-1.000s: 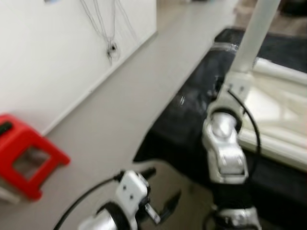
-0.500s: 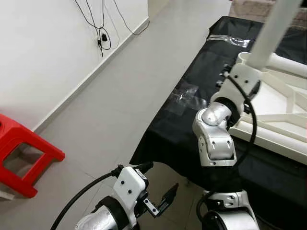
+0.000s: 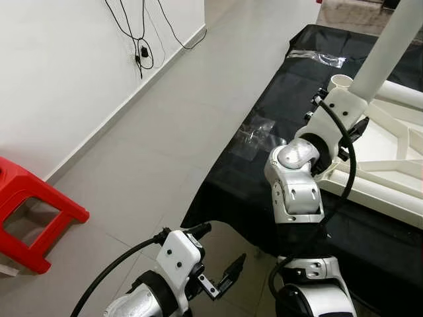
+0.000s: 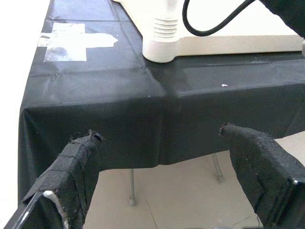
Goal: Building children table
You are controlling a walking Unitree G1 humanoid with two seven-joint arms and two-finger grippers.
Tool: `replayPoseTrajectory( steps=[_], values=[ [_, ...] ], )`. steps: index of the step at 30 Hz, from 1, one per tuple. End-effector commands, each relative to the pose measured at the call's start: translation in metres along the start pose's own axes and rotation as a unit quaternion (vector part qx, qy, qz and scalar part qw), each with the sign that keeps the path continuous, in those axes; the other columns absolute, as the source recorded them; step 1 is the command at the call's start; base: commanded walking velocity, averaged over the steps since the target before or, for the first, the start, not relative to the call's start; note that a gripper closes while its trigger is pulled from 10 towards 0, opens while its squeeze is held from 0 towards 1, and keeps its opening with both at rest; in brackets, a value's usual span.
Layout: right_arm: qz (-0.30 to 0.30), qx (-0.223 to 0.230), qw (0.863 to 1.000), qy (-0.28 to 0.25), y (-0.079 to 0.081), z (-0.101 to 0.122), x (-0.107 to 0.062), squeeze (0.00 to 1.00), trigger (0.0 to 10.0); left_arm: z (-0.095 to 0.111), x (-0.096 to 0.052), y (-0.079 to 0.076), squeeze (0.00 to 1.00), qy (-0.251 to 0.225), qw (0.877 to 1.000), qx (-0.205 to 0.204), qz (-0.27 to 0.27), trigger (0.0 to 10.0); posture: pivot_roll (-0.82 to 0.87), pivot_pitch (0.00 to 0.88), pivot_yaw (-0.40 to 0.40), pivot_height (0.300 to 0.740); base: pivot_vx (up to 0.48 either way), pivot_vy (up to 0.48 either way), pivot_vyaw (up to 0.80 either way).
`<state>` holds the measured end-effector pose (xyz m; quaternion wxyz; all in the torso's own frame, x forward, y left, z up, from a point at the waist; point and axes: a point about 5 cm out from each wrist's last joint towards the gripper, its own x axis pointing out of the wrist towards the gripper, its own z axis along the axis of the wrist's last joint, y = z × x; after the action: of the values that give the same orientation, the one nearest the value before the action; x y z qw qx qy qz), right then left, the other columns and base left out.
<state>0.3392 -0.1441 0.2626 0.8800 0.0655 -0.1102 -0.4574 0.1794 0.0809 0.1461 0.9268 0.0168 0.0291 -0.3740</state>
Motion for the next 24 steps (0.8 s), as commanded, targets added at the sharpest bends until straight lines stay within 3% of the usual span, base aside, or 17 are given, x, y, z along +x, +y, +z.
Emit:
replayPoseTrajectory(
  steps=[1,8,20,23,24],
  values=[
    [-0.018,-0.003,0.997,0.07,0.0,-0.018,-0.009,0.0,10.0,-0.007,-0.001,-0.002,0.0,0.013,1.0,-0.003,-0.004,10.0,0.15,0.191,0.016,0.74,0.0,0.0,0.0],
    [0.001,0.039,0.999,0.007,0.007,0.017,-0.002,0.0,10.0,-0.007,-0.002,-0.002,0.0,0.014,1.0,-0.003,-0.005,10.0,0.15,0.189,0.015,0.74,0.0,0.0,0.0],
    [0.028,0.026,0.999,0.016,0.01,0.004,-0.008,0.0,10.0,-0.007,0.0,-0.001,0.0,0.013,1.0,-0.002,-0.005,10.0,0.15,0.195,0.015,0.74,0.0,0.0,0.0],
    [0.071,0.05,0.996,0.024,0.015,0.005,-0.006,0.0,10.0,-0.006,0.001,0.001,0.0,0.008,1.0,0.002,-0.002,10.0,0.15,0.189,0.012,0.74,0.0,0.0,0.0],
    [0.115,0.084,0.99,0.014,0.019,0.017,-0.003,0.0,10.0,-0.004,0.003,0.005,0.0,0.004,1.0,-0.002,0.01,10.0,0.15,0.183,0.01,0.74,0.0,0.0,0.0]
  ],
)
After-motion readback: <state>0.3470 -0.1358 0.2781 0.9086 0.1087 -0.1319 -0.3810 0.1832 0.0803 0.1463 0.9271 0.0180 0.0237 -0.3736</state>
